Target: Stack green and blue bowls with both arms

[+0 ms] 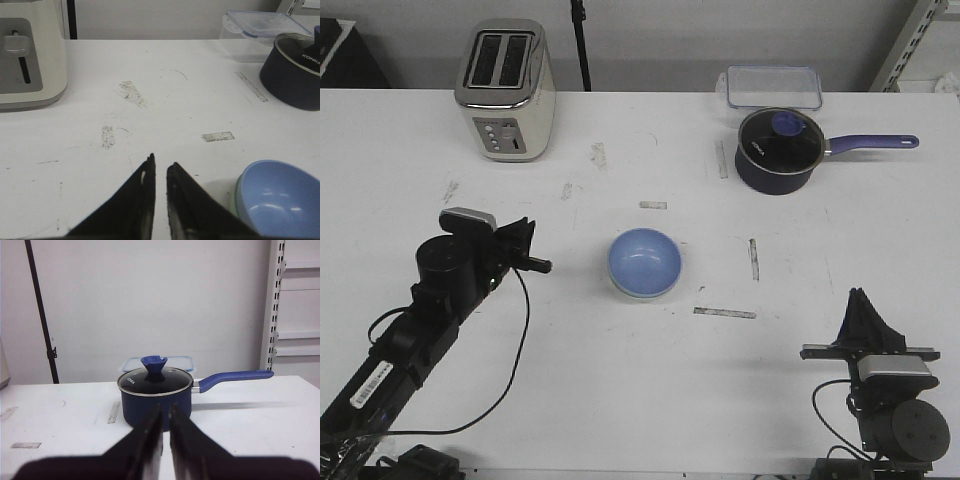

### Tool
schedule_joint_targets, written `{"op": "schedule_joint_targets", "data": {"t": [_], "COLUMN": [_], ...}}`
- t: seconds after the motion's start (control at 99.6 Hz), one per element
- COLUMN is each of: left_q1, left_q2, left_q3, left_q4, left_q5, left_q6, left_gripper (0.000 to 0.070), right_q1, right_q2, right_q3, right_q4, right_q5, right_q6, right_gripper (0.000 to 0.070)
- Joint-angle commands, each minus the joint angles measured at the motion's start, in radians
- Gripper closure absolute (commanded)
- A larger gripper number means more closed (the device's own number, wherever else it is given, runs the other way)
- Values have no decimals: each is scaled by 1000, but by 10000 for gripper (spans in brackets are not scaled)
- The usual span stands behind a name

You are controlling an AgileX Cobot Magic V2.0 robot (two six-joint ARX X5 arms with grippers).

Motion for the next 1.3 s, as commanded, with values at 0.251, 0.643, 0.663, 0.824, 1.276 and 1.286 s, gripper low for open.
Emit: {"op": "schedule_joint_targets", "data": {"t": [0.251,0.643,0.663,0.824,1.276,1.286], "left_q1": [182,300,300,300,300,300], "left_q2": [-151,-363,-377,-502,-712,-715], "left_q3": [-180,-390,-400,-470,-475,-475], "left_q4": [129,220,217,210,114,114], "left_q5": [47,53,51,41,37,37], "left_q6": [113,132,132,131,123,123], "left_gripper": [675,667,667,668,667,667], "right_q1": [1,1,1,1,1,1], "right_q2": [-3,-3,-3,-3,-3,-3], "right_q3": [3,3,3,3,3,3], "right_q4": [10,10,10,10,10,10], "right_q5": [0,0,0,0,0,0], "right_q6": [16,16,16,16,16,16], "right_gripper": [683,683,683,683,683,683]}}
